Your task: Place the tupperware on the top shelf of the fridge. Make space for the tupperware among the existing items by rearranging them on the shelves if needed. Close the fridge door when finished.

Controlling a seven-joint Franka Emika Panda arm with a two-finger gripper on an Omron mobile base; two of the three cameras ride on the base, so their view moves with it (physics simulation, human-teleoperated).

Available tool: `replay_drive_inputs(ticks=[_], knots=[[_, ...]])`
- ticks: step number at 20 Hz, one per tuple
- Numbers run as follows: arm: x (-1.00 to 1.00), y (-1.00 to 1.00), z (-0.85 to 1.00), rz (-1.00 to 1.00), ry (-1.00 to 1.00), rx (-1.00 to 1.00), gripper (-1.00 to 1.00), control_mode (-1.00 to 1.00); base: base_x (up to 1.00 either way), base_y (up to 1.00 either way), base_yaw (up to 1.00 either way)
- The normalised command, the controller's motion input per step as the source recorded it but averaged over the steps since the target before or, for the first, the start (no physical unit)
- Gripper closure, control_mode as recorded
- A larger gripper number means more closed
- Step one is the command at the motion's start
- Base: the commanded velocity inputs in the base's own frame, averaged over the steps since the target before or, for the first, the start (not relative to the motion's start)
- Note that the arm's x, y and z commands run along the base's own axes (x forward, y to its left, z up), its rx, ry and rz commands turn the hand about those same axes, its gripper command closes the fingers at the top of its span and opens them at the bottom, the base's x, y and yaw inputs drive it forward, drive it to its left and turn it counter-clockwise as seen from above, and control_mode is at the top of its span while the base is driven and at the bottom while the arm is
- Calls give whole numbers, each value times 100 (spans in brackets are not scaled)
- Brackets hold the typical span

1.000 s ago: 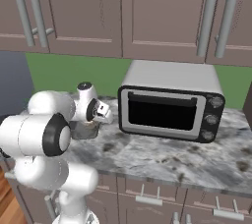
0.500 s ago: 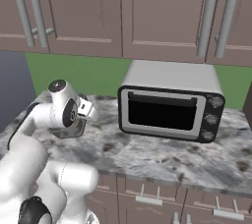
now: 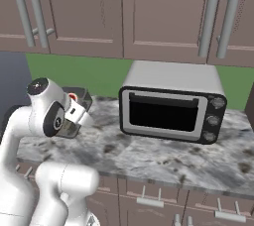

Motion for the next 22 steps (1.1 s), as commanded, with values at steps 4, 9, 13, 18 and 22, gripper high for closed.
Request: replay_drive_inputs(ticks=[4,9,13,18,22], knots=[[-44,-34,100,-29,2,16,100,-100,0,0,0],[-59,-15,80,-6,2,22,100,-100,0,0,0],[-50,-3,50,1,8,21,100,-100,0,0,0],[-36,-10,4,11,0,13,100,-100,0,0,0],[-24,0,0,4,-2,0,100,-100,0,0,0]])
